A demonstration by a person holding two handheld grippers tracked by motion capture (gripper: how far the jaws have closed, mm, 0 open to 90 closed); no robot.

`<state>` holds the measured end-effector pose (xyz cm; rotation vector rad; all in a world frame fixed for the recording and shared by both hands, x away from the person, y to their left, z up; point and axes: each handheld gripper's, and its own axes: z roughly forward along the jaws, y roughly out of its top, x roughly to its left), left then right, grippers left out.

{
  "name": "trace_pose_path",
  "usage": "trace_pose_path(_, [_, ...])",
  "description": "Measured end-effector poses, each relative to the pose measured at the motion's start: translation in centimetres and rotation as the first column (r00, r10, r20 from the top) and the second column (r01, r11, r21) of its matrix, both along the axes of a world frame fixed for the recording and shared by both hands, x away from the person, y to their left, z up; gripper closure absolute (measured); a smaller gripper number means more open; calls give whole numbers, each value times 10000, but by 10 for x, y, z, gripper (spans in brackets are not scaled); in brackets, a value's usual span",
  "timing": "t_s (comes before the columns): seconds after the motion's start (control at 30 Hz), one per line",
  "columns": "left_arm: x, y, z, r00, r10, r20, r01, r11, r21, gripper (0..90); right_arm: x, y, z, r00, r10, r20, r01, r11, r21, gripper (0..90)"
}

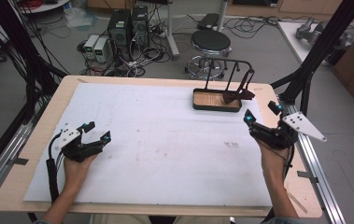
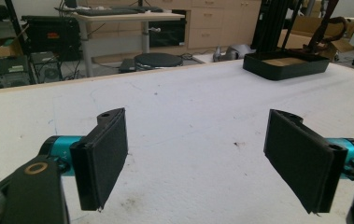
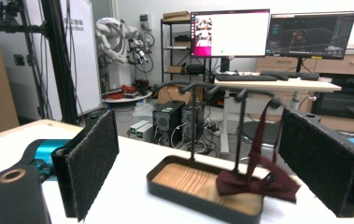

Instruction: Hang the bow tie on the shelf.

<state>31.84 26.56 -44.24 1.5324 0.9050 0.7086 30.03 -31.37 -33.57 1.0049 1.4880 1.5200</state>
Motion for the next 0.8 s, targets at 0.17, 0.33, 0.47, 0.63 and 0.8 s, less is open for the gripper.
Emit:
trace_pose_path(0.17, [0,0,0,10000,-1,6,1,10000,-8,219,-10,11,-27,9994,116,-321,-115,9999,11,119])
trace_pose_path(0.33, [0,0,0,10000,-17,12,17,10000,-18,219,-14,18,-50,9983,93,-580,-102,9998,-157,119])
trace_pose_path(0.47, [0,0,0,10000,0,16,0,10000,-29,218,-14,22,-66,9958,74,-910,-112,9991,-416,119])
trace_pose_path(0.63, [0,-1,0,10000,13,15,-13,10000,-20,217,-11,24,-74,9861,253,-1642,-338,9982,-492,118])
trace_pose_path(0.8, [0,0,0,10000,35,0,-35,10000,4,213,-13,26,-73,9850,301,-1699,-386,9981,-471,119])
